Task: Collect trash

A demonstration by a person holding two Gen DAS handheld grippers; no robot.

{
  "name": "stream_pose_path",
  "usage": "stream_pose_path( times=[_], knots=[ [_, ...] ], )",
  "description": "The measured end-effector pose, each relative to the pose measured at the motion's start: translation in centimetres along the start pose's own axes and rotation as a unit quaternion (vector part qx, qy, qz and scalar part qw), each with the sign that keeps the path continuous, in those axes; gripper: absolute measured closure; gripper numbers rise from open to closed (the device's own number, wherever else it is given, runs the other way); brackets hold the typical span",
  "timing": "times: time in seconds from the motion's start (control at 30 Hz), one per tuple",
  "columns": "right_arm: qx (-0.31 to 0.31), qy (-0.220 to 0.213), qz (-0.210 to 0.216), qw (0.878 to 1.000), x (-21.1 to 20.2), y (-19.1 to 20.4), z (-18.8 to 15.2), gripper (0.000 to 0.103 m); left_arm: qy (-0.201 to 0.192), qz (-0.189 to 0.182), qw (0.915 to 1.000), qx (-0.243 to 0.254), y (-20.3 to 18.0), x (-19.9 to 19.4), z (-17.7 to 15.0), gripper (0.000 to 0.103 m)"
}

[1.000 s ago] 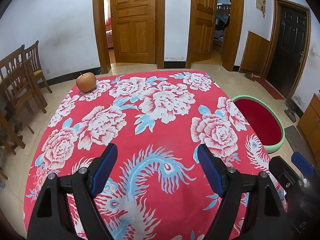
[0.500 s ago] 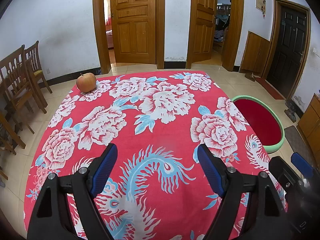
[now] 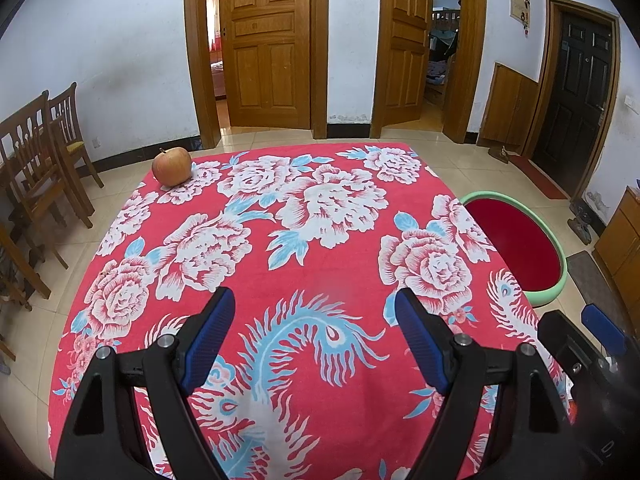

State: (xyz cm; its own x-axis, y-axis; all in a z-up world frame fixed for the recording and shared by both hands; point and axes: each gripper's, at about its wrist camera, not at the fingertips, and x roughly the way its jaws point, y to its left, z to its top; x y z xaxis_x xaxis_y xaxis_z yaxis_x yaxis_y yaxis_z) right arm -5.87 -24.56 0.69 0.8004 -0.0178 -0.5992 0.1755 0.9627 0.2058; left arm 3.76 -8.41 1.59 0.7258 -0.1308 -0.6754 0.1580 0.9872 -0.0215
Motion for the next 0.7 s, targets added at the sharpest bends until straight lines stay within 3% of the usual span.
stream_pose_path(
  times=[0.7],
  knots=[
    [0.002,-0.001,0.004,1.000,-0.1,0.6,0.7,0.013,-0.008,-0.004,1.0000,-0.004,0.1,-1.0,0.5,0.021]
  ],
)
